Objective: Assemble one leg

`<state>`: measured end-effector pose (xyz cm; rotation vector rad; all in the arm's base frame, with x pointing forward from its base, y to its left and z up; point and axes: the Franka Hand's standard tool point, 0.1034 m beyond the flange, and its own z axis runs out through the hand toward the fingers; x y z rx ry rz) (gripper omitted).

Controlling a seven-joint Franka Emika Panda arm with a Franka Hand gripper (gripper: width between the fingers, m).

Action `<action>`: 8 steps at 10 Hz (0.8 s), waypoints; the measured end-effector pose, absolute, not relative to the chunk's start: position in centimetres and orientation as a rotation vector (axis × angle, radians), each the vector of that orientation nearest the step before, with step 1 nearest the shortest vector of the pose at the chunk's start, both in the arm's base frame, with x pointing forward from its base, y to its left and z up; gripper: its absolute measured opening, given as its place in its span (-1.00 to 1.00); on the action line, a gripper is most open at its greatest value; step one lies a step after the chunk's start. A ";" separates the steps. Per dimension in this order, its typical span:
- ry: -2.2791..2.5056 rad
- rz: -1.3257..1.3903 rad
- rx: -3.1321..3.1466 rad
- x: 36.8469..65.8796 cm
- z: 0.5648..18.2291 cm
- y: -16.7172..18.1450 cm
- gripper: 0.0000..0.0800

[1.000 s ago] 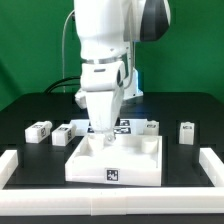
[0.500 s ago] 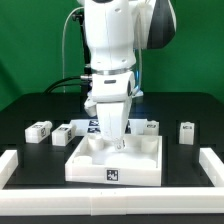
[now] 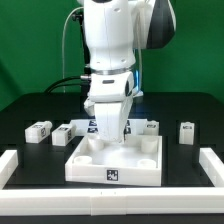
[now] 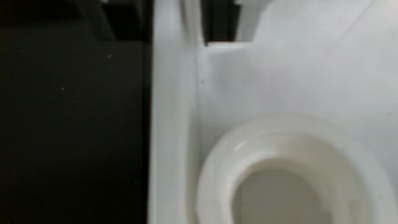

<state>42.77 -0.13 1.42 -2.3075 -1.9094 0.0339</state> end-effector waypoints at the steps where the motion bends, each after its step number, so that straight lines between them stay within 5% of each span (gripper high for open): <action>1: -1.911 0.030 -2.310 42.9 1.5 -0.1 -0.85; 8: -2.004 0.019 -2.257 44.4 1.4 0.5 -0.84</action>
Offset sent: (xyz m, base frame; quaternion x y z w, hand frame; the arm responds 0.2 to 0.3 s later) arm 0.0000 0.0000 0.0000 0.0000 0.0000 0.0000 1.0000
